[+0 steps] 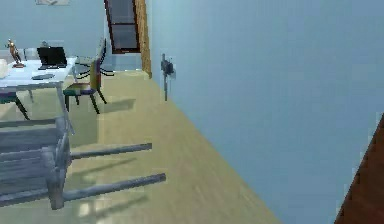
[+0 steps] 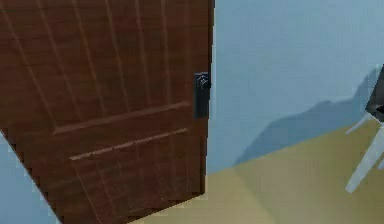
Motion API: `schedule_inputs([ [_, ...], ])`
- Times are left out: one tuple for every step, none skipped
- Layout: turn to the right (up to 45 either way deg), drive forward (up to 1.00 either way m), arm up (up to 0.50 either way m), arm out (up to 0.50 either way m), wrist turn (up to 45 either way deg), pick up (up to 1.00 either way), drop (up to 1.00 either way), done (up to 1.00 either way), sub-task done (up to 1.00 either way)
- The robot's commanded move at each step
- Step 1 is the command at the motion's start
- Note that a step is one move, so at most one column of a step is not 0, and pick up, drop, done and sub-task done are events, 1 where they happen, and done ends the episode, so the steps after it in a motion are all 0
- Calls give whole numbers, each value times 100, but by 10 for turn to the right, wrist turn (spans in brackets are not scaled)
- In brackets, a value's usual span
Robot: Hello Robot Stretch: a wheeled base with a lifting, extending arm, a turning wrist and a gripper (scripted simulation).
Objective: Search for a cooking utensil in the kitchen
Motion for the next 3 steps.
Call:
schedule_inputs([
  [0, 100, 0, 0, 0, 0, 0, 0, 0],
  [-30, 0, 0, 0, 0, 0, 0, 0, 0],
  [0, 40, 0, 0, 0, 0, 0, 0, 0],
])
